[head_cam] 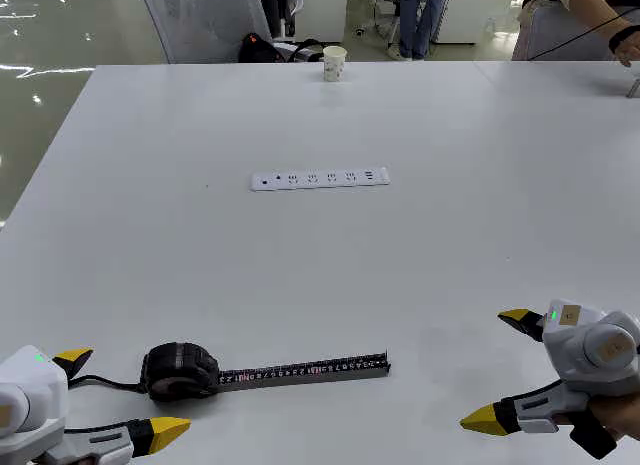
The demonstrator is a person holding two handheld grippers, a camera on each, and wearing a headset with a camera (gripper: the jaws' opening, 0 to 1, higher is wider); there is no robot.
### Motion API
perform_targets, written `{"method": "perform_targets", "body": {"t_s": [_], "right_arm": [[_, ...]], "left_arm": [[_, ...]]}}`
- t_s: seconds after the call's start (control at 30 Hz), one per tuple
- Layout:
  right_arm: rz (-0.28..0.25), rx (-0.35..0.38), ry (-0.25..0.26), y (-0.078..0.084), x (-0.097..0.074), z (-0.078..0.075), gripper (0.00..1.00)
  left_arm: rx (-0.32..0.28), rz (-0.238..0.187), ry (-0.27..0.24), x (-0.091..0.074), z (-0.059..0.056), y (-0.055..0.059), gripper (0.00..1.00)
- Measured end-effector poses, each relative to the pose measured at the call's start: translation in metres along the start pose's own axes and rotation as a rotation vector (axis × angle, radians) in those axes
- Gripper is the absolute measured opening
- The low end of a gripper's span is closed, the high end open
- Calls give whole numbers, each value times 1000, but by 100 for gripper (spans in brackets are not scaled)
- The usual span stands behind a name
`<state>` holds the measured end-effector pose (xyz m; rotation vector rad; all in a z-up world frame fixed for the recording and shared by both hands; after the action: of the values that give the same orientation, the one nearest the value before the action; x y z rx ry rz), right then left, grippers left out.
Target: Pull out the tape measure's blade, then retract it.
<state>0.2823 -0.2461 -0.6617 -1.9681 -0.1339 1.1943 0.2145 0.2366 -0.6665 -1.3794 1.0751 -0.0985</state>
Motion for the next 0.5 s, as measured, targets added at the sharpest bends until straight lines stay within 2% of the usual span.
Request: {"method": "perform_targets", "body": {"t_s": [0.2,0.37,0.47,0.5], "right_arm": [[20,-43,-55,-9,9,1,99],[20,-112,-96,-20,19,2,99],[43,-133,-102,-25,25,1,99],[53,-125,-119,-28,27,1,99]], "left_arm": [[8,-2,1,5,-3,-6,99],[8,-11,-5,14,-2,-10,99],[27,-6,-42,18,-4,-13,99],[33,-23,-37,20,-6,-14,99]]}}
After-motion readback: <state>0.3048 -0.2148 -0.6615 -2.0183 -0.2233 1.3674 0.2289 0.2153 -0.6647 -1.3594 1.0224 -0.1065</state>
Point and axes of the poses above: the centre of the closed fingertips' face, and the gripper's own axes: x roughly forward along the fingers, z roughly to its left, y roughly out of its underside, the point moved 10 cm from there along -x, roughly backward along the fingers, and after that the axes turned 13 degrees about y, right-handed, at the moved point
